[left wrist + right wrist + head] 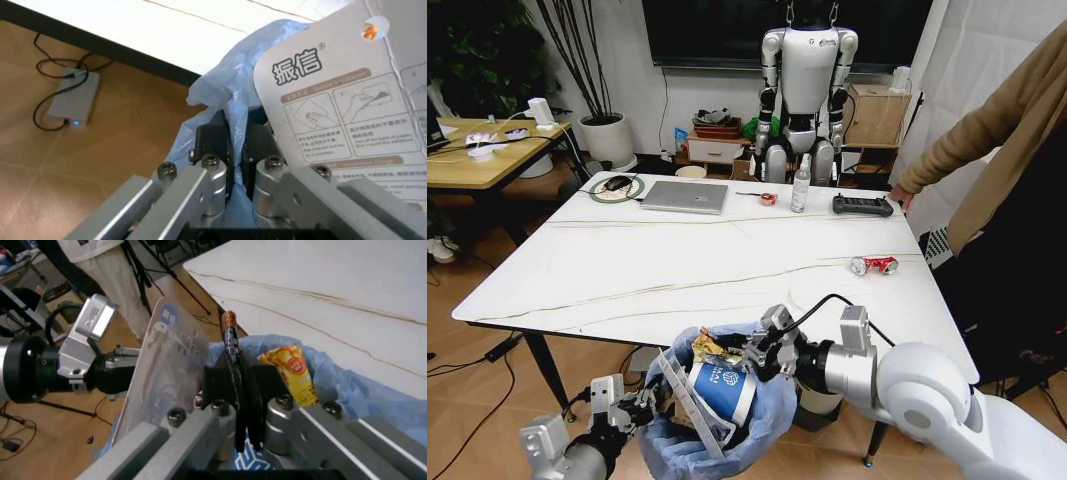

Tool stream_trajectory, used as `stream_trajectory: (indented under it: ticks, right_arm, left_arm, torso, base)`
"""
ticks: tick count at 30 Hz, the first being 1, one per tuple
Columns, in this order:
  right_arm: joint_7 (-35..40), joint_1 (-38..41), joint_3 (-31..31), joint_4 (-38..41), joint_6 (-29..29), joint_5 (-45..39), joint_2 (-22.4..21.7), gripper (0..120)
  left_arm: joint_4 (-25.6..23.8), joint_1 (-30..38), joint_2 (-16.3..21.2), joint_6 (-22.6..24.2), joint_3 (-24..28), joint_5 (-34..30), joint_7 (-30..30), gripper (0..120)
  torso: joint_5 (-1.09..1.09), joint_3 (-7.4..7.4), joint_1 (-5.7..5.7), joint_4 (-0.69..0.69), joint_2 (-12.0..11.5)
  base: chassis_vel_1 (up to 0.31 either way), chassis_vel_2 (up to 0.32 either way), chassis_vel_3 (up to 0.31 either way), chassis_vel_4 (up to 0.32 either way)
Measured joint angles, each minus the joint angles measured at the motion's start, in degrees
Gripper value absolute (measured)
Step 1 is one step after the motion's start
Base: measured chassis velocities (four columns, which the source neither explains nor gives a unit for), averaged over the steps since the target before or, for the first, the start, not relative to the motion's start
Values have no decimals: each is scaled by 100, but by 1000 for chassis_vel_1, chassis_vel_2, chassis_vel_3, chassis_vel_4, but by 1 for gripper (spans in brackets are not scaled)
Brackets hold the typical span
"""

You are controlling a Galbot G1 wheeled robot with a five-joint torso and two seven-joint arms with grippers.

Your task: Pick up the trash bin and place the trash from the table into it.

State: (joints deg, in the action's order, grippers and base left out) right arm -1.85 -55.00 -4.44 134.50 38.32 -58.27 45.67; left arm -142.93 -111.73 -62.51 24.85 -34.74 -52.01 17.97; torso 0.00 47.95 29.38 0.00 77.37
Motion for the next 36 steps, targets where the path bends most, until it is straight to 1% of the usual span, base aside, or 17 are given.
stream_trajectory:
  ticks: [4, 5, 6, 7, 11, 13, 14, 16, 19, 20, 21, 22, 24, 25, 28, 33, 36]
  right_arm:
    - [151, -19, -112, 17, 0, 9, 54, 18]
    - [179, -20, -103, -7, 0, 12, 80, 25]
    - [179, -20, -103, -7, 0, 12, 80, 25]
    - [195, -21, -86, -21, 0, 11, 94, 27]
    - [246, -22, 138, -51, 0, 16, 160, 46]
    - [251, -18, 171, -51, -1, 16, 172, 48]
    - [286, 6, 288, -60, -5, 17, 213, 54]
    - [345, 28, 403, -96, -13, 27, 256, 61]
    - [538, 38, 567, -179, -24, 66, 329, 76]
    - [579, 36, 588, -194, -33, 75, 346, 78]
    - [658, 29, 621, -227, -62, 83, 380, 83]
    - [658, 29, 621, -227, -62, 83, 380, 83]
    - [734, 21, 650, -275, -64, 112, 412, 89]
    - [827, 5, 684, -363, -72, 181, 435, 95]
    - [949, -4, 764, -521, -123, 284, 443, 100]
    - [1154, 48, 981, -875, -465, 503, 461, 100]
    - [1174, 105, 1210, -1166, -475, 688, 543, 100]
  left_arm:
    - [-8, -3, -15, 0, 18, 18, 0, 0]
    - [-11, -7, -22, 1, 24, 25, 0, 0]
    - [-11, -7, -22, 1, 24, 25, 0, 0]
    - [-11, -10, -24, 0, 26, 28, 0, 0]
    - [-11, -21, -23, 1, 41, 55, 0, 0]
    - [-11, -20, -22, 0, 44, 55, -1, 0]
    - [-11, -15, -20, 0, 53, 57, -1, 0]
    - [-11, -11, -16, 0, 63, 57, -2, 0]
    - [-9, -8, -1, 1, 72, 58, -3, 0]
    - [-9, -7, 0, 0, 73, 58, -3, 0]
    - [-10, -5, 3, 0, 73, 58, -5, 0]
    - [-10, -5, 3, 0, 73, 58, -5, 0]
    - [-10, -2, 6, -1, 74, 58, -7, 0]
    - [-10, 0, 10, -4, 73, 58, -9, 0]
    - [-12, -3, 18, -8, 74, 57, -13, 0]
    - [-28, 12, 37, -14, 71, 31, -19, 0]
    - [-29, 25, 42, -17, 67, 16, -21, 0]
  torso:
    - [0, 0, 0, 0, 0]
    - [0, 0, 0, 0, 0]
    - [0, 0, 0, 0, 0]
    - [0, 0, 0, 0, 0]
    - [0, 0, 0, 0, 0]
    - [0, 0, 0, 0, 0]
    - [0, 0, 0, 0, 0]
    - [0, 0, 0, 0, 0]
    - [0, 0, 0, 0, 0]
    - [0, 0, 0, 0, 0]
    - [0, 0, 0, 0, 0]
    - [0, 0, 0, 0, 0]
    - [0, 0, 0, 0, 0]
    - [0, 0, 0, 0, 0]
    - [0, 0, 0, 0, 0]
    - [0, 0, 0, 0, 0]
    - [1, 0, 1, 0, 0]
  base:
    - [0, 0, 0, 0]
    - [0, 0, 0, 0]
    - [0, 0, 0, 0]
    - [0, 0, 0, 0]
    - [0, 0, 0, 0]
    - [0, 0, 0, 0]
    - [0, 0, 0, 0]
    - [0, 0, 0, 0]
    - [0, 0, 0, 0]
    - [0, 0, 0, 0]
    - [0, 0, 0, 0]
    - [0, 0, 0, 0]
    - [0, 0, 0, 0]
    - [0, 0, 0, 0]
    - [0, 0, 0, 0]
    - [0, 0, 0, 0]
    - [0, 0, 0, 0]
